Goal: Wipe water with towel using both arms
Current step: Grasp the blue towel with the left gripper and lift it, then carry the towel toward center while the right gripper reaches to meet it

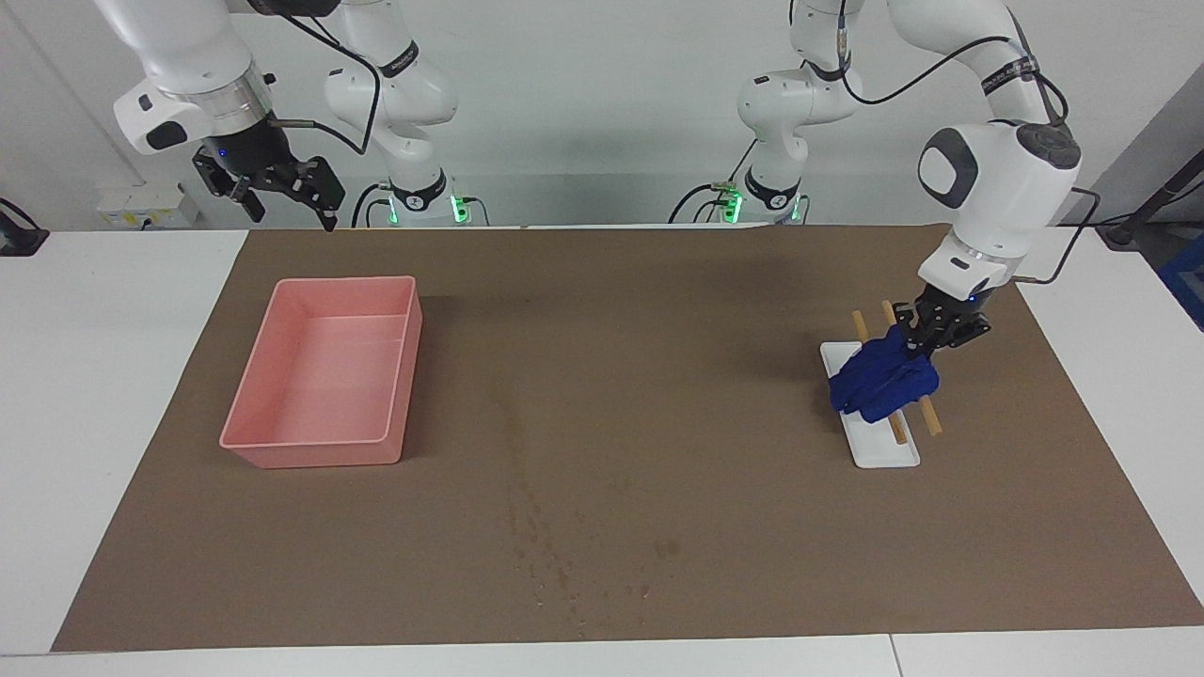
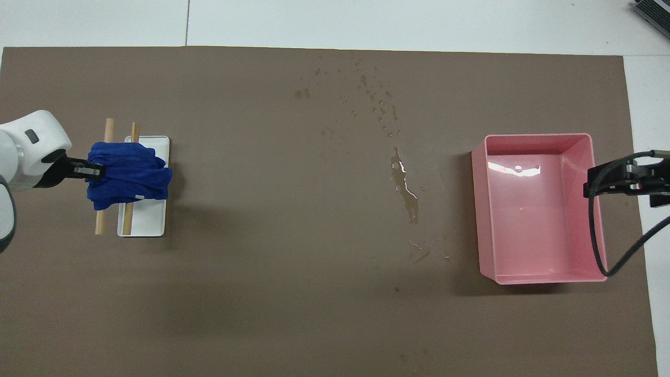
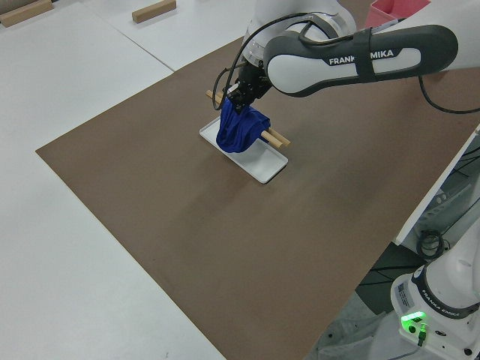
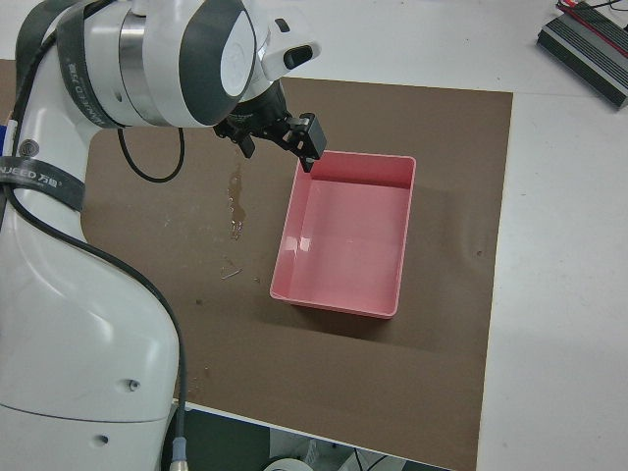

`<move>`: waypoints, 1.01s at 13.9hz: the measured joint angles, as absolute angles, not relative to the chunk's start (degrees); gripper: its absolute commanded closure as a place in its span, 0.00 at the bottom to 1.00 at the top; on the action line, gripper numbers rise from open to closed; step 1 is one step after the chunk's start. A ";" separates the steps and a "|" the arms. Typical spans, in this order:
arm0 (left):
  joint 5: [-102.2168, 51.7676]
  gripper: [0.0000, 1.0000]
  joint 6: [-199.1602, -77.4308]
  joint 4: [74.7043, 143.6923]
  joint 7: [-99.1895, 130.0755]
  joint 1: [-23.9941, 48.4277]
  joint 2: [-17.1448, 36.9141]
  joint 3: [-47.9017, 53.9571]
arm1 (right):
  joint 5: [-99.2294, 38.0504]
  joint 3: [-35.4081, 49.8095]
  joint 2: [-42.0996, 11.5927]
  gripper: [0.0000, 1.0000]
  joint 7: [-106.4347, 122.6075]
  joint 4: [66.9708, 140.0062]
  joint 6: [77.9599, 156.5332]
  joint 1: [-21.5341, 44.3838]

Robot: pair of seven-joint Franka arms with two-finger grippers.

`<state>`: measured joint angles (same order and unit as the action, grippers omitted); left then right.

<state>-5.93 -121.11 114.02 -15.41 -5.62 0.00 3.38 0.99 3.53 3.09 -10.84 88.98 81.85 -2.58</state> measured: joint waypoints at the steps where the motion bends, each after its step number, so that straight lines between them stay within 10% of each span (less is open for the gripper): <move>1: -7.75 1.00 -116.50 110.85 -11.24 -5.62 -0.03 3.35 | 0.99 3.53 3.09 0.00 -10.84 88.99 82.64 -2.58; 14: -34.99 1.00 -105.34 98.67 77.23 -4.01 -1.38 18.10 | -9.03 3.68 3.10 0.00 -30.72 89.69 85.44 0.83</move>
